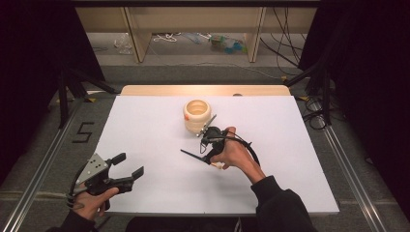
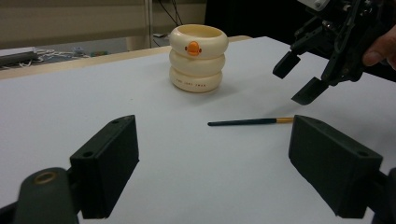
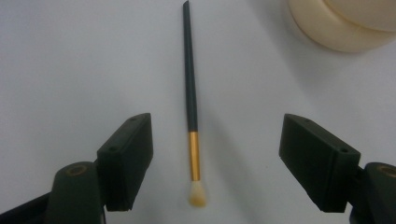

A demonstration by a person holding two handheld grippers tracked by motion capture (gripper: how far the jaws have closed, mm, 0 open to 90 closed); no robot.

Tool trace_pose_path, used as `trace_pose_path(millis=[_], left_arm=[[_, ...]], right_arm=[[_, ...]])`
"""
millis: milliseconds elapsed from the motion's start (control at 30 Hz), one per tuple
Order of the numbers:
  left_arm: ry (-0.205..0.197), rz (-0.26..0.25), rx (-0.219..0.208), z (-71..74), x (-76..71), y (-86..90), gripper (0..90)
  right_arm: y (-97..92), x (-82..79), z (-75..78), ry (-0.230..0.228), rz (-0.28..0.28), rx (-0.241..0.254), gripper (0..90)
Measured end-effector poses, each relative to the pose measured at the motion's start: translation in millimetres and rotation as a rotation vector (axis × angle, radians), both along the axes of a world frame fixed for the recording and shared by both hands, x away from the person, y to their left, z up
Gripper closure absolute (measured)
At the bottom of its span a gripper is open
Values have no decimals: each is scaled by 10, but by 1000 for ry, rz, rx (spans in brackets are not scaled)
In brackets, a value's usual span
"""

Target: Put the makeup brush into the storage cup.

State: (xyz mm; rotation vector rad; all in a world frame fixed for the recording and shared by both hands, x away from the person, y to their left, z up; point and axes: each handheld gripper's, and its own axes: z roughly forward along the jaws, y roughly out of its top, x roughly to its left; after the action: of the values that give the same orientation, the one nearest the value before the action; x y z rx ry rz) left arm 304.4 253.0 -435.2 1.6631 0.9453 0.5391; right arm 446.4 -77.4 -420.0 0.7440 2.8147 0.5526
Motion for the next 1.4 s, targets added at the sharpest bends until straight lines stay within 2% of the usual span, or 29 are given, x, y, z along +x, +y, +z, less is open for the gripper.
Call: trace_pose_path(millis=[200,600,667,1033,1400], left_arm=[[3,-2,4,-2,2,-2,158],[6,-3,4,-3,4,-2,158],[7,-3,6,-4,5,-1,158],[12,-1,2,-9,7,-8,158],[10,-4,3,-11,8,-14,158]], right_arm=[[64,45,-61,21,6,-31,306],[155,108,-118,48,11,-60,326],[175,123,-144,55,16,-78,330],[213,176,-193,90,15,-96,376],[253,207,-221,114,40,-100,458]])
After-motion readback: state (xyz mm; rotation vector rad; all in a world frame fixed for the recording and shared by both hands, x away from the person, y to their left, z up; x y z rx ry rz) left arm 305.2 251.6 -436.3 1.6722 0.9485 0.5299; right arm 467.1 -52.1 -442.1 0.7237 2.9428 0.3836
